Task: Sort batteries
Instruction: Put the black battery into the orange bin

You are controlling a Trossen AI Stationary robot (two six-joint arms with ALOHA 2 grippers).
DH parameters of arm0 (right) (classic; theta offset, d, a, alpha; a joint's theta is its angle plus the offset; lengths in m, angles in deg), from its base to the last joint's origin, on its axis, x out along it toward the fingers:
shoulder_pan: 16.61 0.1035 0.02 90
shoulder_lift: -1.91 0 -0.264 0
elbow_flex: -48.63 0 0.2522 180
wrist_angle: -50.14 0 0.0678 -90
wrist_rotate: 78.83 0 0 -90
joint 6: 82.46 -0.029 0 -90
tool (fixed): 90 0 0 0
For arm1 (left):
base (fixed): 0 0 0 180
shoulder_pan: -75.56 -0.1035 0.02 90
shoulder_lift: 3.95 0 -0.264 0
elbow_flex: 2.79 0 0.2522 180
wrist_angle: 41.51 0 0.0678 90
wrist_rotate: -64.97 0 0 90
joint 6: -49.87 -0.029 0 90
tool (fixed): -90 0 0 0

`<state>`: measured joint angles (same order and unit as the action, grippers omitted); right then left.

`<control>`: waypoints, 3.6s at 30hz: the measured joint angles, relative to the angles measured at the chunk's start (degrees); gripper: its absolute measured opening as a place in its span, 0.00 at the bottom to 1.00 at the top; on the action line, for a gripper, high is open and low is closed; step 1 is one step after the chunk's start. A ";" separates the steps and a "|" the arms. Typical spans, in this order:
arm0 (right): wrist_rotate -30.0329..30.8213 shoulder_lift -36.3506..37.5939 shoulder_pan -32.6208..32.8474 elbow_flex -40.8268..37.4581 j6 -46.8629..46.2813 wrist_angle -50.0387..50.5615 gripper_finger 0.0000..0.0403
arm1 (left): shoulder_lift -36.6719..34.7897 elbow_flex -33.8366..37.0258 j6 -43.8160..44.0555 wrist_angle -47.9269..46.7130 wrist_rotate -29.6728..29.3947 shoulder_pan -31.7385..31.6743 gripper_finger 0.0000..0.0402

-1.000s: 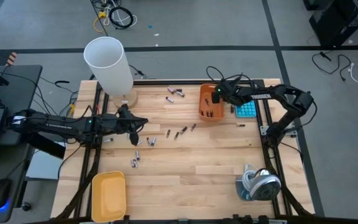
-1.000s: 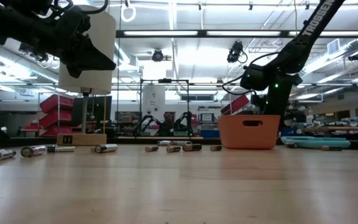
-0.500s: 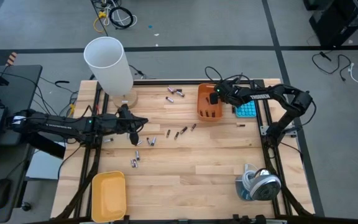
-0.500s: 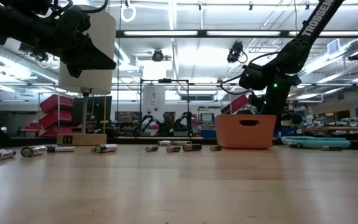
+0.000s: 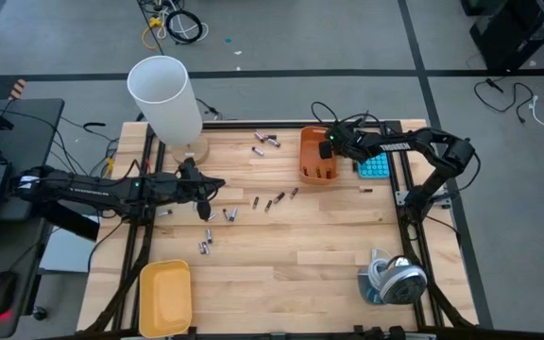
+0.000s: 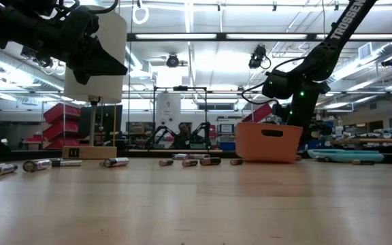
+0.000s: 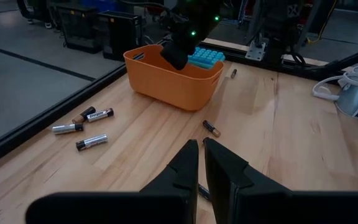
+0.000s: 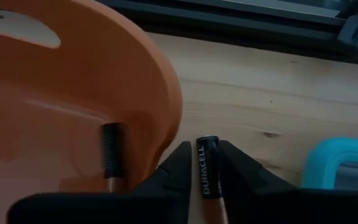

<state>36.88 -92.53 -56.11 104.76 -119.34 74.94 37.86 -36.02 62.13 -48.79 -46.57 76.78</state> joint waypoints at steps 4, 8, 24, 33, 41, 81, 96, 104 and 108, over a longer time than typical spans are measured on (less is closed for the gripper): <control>0.07 0.00 0.00 0.00 0.00 -0.35 0.24 | 0.00 -0.01 0.00 0.00 -0.02 0.00 0.08; -0.04 0.09 0.00 0.00 -0.03 -0.71 0.27 | 0.00 -0.01 0.00 0.00 -0.02 0.00 0.08; 1.71 4.53 2.10 -0.04 -3.10 0.00 0.29 | 0.00 -0.01 0.00 0.02 -0.05 -0.01 0.08; 4.88 5.41 2.05 -0.04 -8.25 7.42 0.29 | 0.00 0.00 -0.21 0.02 -0.06 -0.01 0.08; 6.63 5.40 1.71 -0.04 -4.01 6.71 0.29 | 0.00 -0.01 -1.51 0.07 -0.08 0.00 0.08; 4.56 0.79 1.55 -0.04 -1.90 5.55 0.29 | 0.00 -0.01 -1.10 0.02 -0.08 0.00 0.08; 2.71 0.79 1.51 -0.04 -1.92 5.34 0.29 | 0.00 -0.01 -1.08 0.02 -0.08 0.00 0.08; 2.72 0.79 1.31 -0.04 -1.97 5.04 0.29 | 0.00 -0.01 -1.05 0.01 -0.06 0.00 0.08; 2.70 0.79 0.45 -0.04 -1.91 4.88 0.29 | 0.00 -0.01 -1.05 0.02 -0.06 0.00 0.08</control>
<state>39.57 -91.74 -55.66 104.72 -121.25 79.82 37.86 -36.03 61.08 -48.77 -46.63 76.78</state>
